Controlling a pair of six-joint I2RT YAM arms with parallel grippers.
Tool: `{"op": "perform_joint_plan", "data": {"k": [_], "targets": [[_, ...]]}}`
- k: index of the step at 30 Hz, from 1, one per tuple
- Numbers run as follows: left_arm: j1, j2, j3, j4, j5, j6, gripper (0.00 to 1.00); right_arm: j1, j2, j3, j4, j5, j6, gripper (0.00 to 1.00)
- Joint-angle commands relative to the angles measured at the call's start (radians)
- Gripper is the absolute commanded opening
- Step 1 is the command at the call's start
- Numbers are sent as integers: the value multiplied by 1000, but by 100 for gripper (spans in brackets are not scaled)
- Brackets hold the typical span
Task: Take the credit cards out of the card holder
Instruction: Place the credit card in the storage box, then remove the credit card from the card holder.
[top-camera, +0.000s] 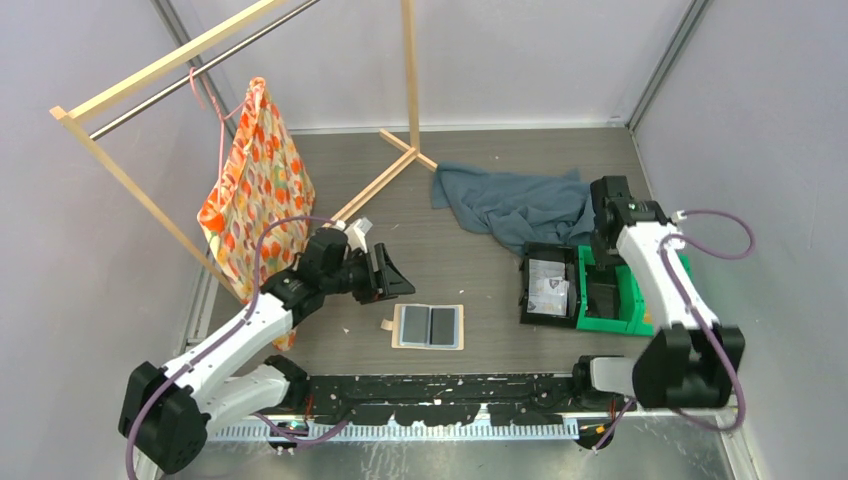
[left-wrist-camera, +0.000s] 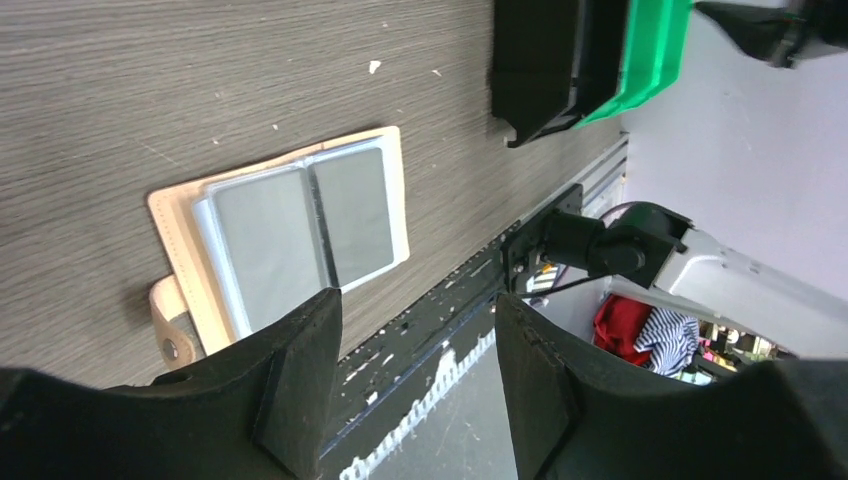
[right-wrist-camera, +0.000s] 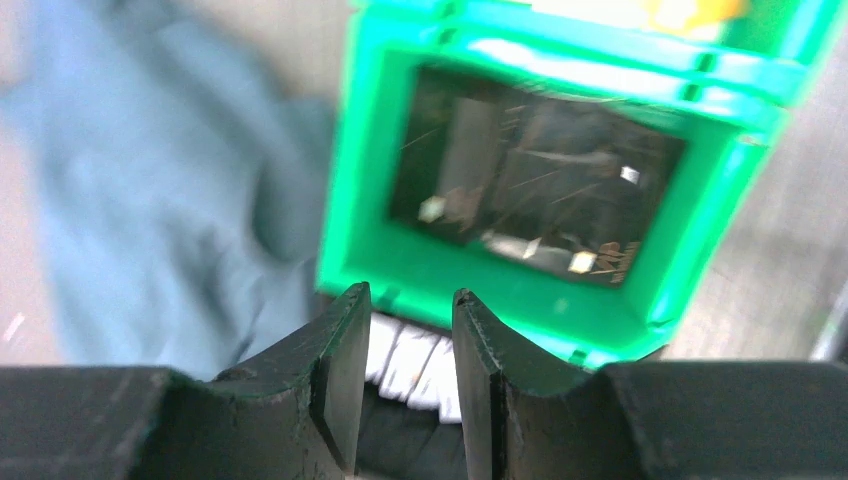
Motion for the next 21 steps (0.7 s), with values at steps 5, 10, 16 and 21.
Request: {"op": "perform_joint_plan", "data": {"k": [5,10,16,21], "targets": [[4,65,-71,60,-36,-26,58,437,-394,-159,547,47,-548,63],[4,119,-133,130,-64,-56,54,669,-393,-263,623,-71,-549,62],[4,197,-141,161,-60,-20,45,924,-369,-476,917,-215,-446,49],[2,225,-156,202,-47,-9,41,1030,-291,-530,1013,-226,-389,36]]}}
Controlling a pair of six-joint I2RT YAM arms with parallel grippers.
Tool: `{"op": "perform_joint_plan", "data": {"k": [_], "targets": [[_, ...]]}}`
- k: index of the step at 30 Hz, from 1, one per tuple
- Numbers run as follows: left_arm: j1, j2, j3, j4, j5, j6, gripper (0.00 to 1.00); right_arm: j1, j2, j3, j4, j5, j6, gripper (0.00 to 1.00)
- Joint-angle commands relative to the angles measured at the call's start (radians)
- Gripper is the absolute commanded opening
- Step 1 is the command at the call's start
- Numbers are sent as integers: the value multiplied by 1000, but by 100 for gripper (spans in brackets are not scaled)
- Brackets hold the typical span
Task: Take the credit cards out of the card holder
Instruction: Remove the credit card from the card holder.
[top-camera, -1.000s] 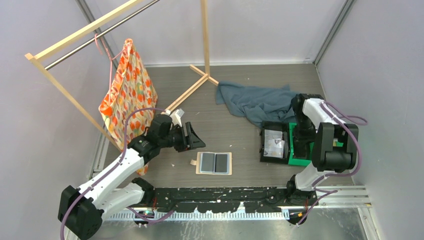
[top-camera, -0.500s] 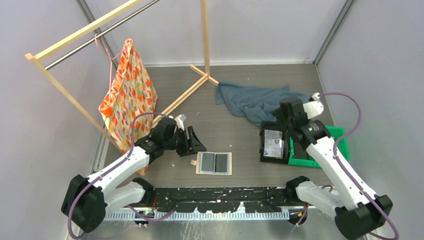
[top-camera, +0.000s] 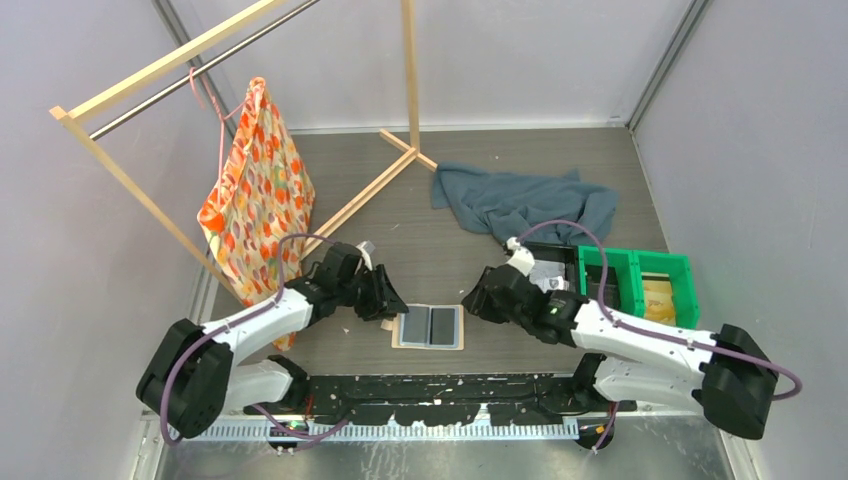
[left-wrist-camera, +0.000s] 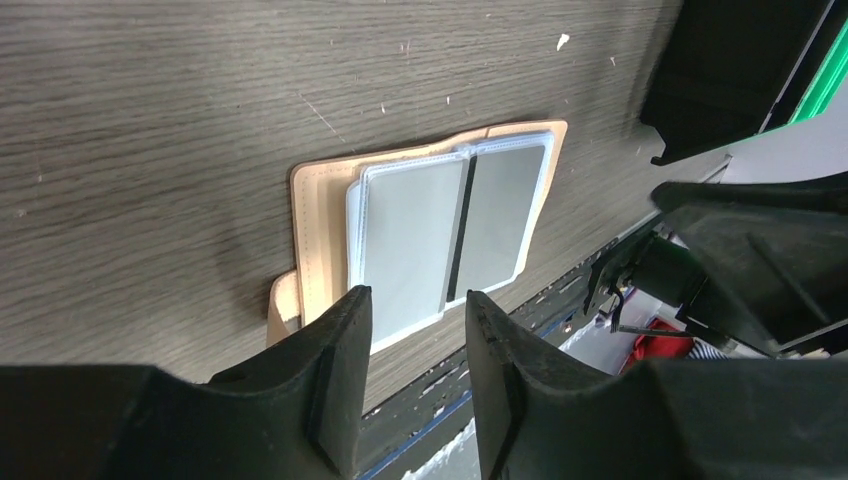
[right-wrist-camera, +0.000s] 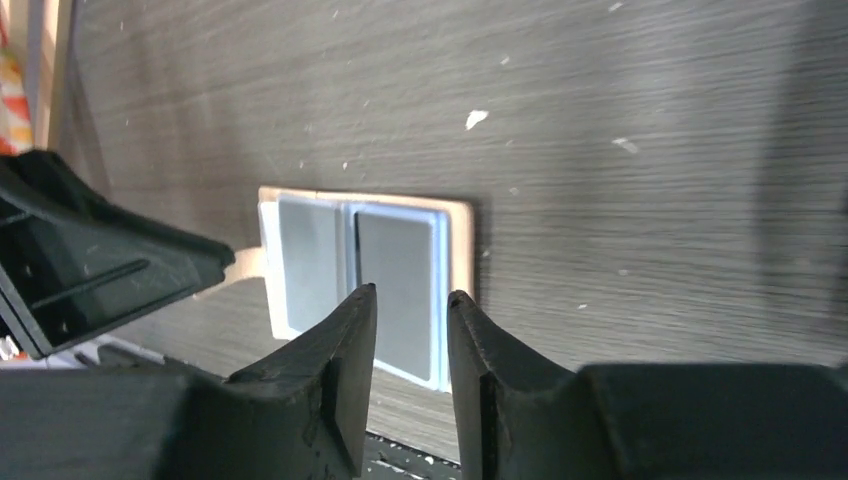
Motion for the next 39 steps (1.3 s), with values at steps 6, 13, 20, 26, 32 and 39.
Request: {"op": "perform_joint_plan", "data": {"k": [6,13,20,26,32,39], "targets": [[-4,75,-26,145,31,29,39,124,228,19,317,-94,75,31],[-8,106,-44,168,46,23,39,127,378,26,450,-110,127,27],[-10,96,-55,202,63,21,38,127,437,10,456,-99,154,19],[-26,-25,-53,176,27,39,38,127,434,-6,463,-97,154,14],[-34,-6,-55,254,114,36,39,128,440,-5,481,-101,156,13],[-37,110,-59,276,96,26,44,127,461,-17,502,-104,168,14]]}}
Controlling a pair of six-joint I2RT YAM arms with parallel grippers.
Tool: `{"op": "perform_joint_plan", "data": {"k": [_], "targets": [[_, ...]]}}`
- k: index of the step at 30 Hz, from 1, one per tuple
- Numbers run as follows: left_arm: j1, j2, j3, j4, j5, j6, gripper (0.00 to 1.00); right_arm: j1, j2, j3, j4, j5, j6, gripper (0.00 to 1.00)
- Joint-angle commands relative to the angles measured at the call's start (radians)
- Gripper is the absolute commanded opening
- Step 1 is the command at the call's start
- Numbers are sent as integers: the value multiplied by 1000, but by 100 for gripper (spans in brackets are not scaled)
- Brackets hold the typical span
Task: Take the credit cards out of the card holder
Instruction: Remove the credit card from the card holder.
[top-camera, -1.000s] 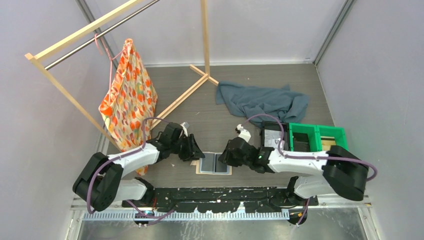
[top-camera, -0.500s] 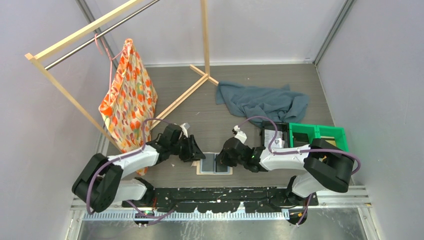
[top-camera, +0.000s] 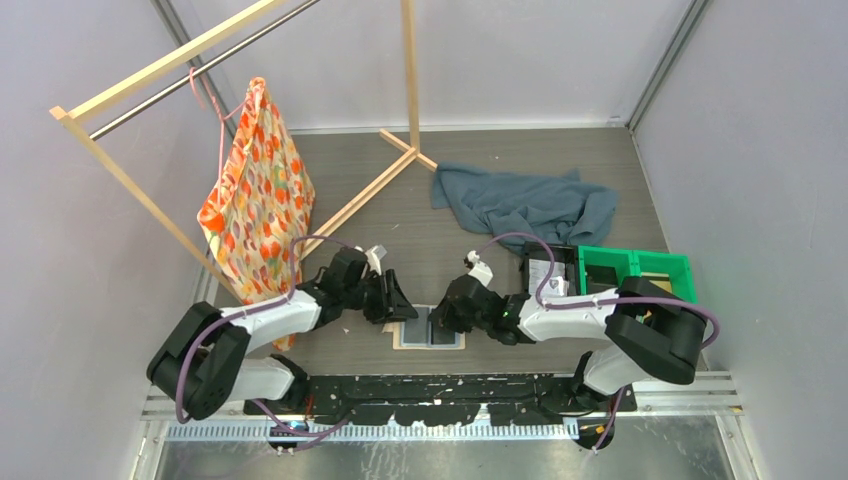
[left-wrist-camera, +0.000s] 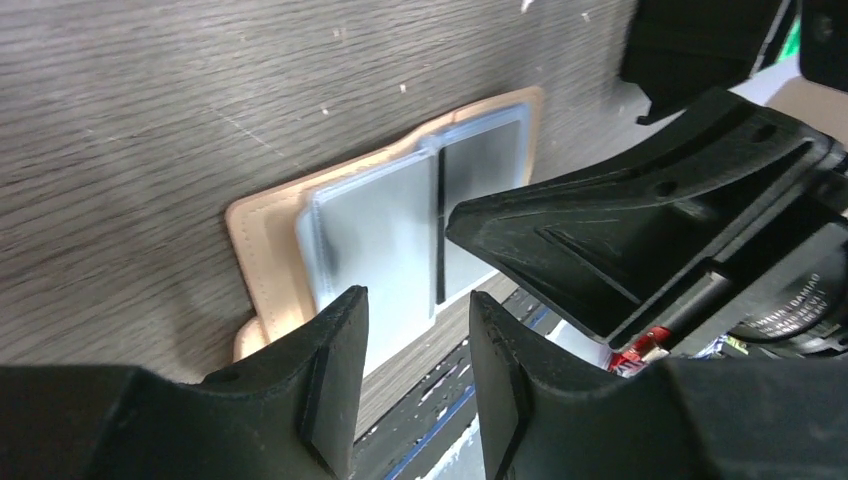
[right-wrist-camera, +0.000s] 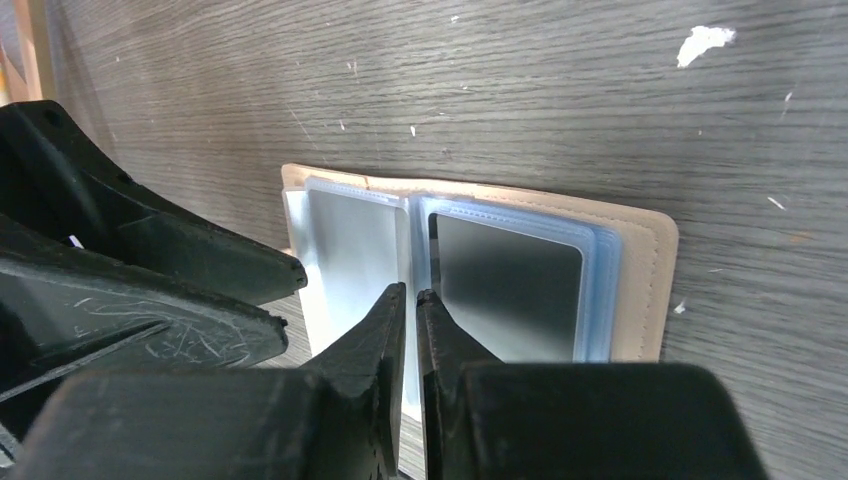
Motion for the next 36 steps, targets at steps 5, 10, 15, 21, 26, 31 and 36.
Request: {"op": "perform_joint_plan", "data": {"k": [5,10,15,21,26,31,36], "targets": [[-7,68,-17,54,-23,-4,43,2,67,-48,131,-20,46,15],[-6,94,-39,140,30,-35,42,1,95,-69,190,-37,68,15],[-7,111,-36,193,77,-58,42,2,86,-71,191,-36,70,15],[-7,75,-6,90,40,-16,42,2,-25,-84,92,17,65,16],[-9,34,24,9,27,20,42,0,-182,-101,-95,125,37,19],[-73,26,59,9,19,3,42,-3,-227,-96,-179,144,4,20],[-138,79,67,131,21,-74,42,-11,-229,-99,-194,158,1,17]]}}
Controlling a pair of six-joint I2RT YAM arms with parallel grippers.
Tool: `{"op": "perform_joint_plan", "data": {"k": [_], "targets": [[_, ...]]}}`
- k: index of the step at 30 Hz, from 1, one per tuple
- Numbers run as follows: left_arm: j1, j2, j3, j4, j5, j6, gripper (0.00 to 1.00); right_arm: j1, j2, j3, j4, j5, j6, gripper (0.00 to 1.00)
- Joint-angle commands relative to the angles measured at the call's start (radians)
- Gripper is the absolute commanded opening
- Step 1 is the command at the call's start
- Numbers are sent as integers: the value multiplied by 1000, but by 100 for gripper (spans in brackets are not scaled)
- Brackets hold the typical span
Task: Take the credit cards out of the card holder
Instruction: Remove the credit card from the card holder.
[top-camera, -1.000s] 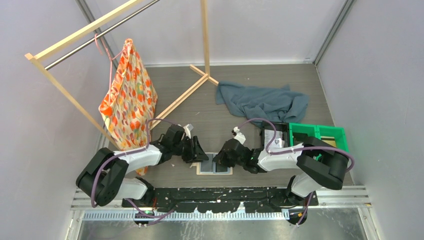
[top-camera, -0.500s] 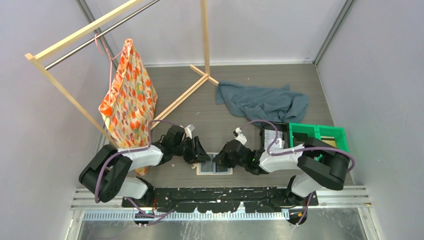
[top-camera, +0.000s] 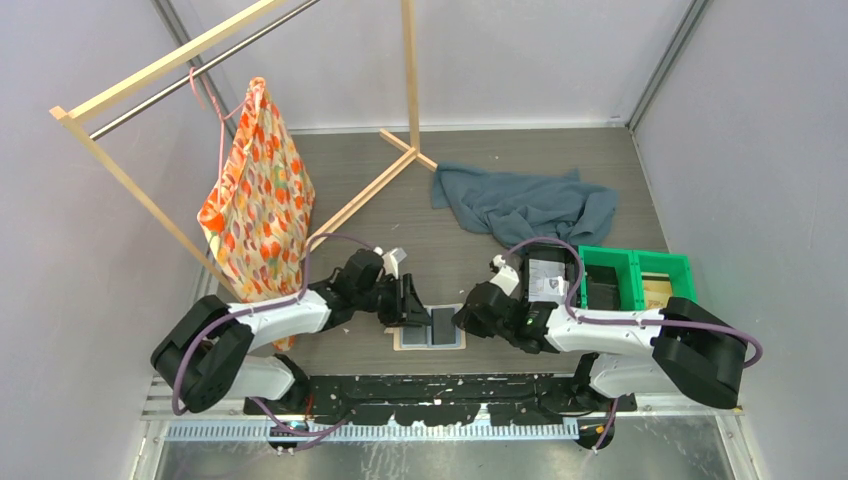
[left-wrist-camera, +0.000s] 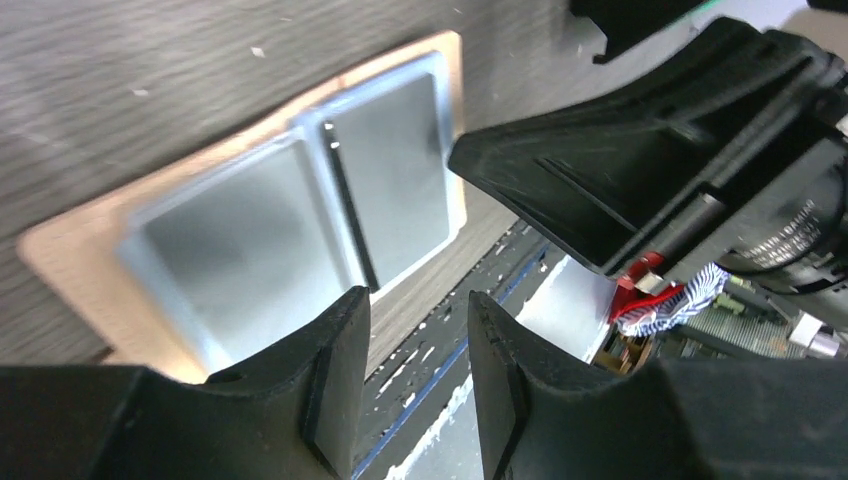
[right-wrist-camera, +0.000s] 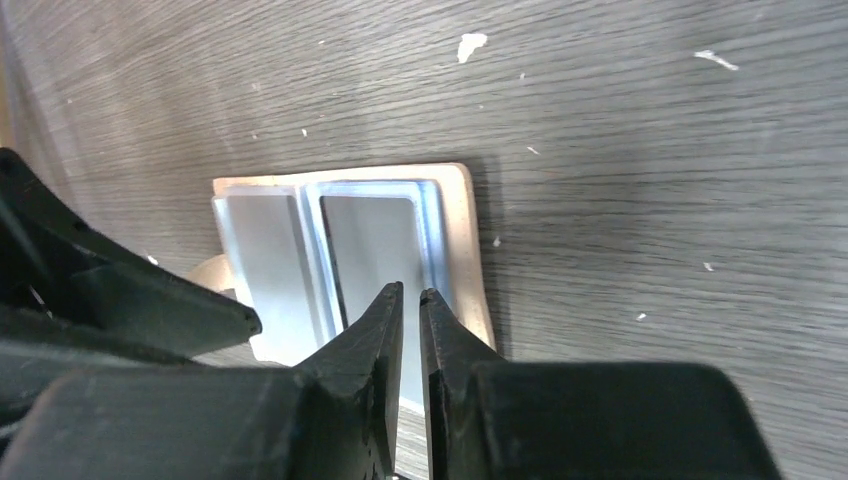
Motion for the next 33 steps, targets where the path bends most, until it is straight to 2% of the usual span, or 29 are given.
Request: {"op": "perform_joint_plan", "data": {"k": [1,7,16,22,33], "targets": [[-42,46,21,136,6,-75,42,-11,-13,0,-36,47,-22,17],[-66,140,22,218,16,-106,42,-18,-4,-2,-25,18,-35,17],[-66,146,23,132,-62,-77,43,-17,-75,-49,64,-6,-61,15],[-66,167,20,137,-72,-82,43,-18,-106,-44,76,-5,-83,16],[-66,172,27,141,-69,-86,43,-18,14,-56,135,-36,-59,16]]}}
